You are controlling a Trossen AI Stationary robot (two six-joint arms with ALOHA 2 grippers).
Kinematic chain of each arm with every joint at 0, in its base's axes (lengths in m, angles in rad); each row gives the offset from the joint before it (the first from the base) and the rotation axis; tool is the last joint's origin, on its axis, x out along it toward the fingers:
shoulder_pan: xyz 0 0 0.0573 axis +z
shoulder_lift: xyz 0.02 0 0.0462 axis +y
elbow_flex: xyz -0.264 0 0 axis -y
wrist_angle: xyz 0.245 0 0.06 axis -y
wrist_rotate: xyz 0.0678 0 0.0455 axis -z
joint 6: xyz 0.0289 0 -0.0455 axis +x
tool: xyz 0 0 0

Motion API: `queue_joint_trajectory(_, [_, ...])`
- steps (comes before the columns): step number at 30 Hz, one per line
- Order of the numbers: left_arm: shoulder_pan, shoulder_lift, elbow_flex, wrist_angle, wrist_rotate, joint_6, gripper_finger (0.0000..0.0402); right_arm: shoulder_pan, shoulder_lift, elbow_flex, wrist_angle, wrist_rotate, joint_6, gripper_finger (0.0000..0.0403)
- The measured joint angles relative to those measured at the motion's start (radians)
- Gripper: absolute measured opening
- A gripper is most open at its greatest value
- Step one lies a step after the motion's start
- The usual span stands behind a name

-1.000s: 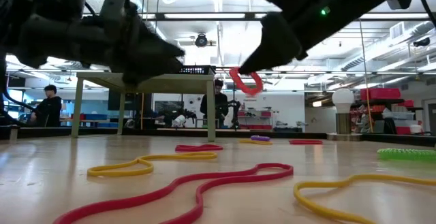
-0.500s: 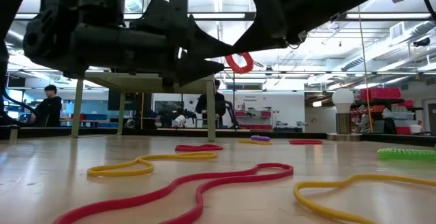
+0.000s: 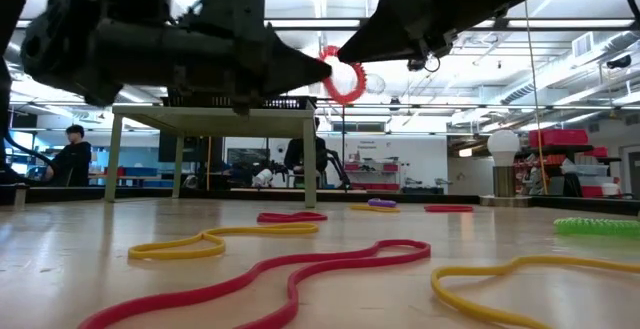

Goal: Pick & Place Office Desk Supplies
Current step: Put the orange spring rubberband into the top left black bin

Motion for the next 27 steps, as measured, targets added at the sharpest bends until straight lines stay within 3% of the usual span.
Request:
queue_joint_trajectory(6, [-0.061, -0.195, -0.109, -0.05, -0.166, 0.087, 0.0015, 0.012, 0.0, 0.0, -0.013, 0.021, -0.005, 0.0114])
queue_joint_trajectory(11, [-0.13, -0.456, -0.133, -0.183, -0.357, 0.271, 0.0013, 0.017, 0.0, 0.0, -0.044, 0.028, -0.021, 0.0129])
queue_joint_trajectory(16, [-0.147, -0.749, -0.088, -0.401, -0.549, 0.449, 0.0013, 0.017, 0.0, 0.0, -0.09, 0.012, -0.01, 0.0093])
queue_joint_trajectory(21, [-0.08, -1.015, -0.015, -0.584, -0.653, 0.582, 0.0012, 0.015, 0.0, 0.0, -0.102, -0.029, 0.0, 0.0033])
queue_joint_trajectory(24, [0.004, -1.129, 0.04, -0.699, -0.669, 0.622, 0.0012, 0.014, 0.0, 0.0, -0.102, -0.032, -0.006, 0.0008])
queue_joint_trajectory(27, [0.117, -1.195, 0.091, -0.883, -0.644, 0.57, 0.0012, 0.008, 0.0, 0.0, -0.102, -0.034, -0.008, 0.0008])
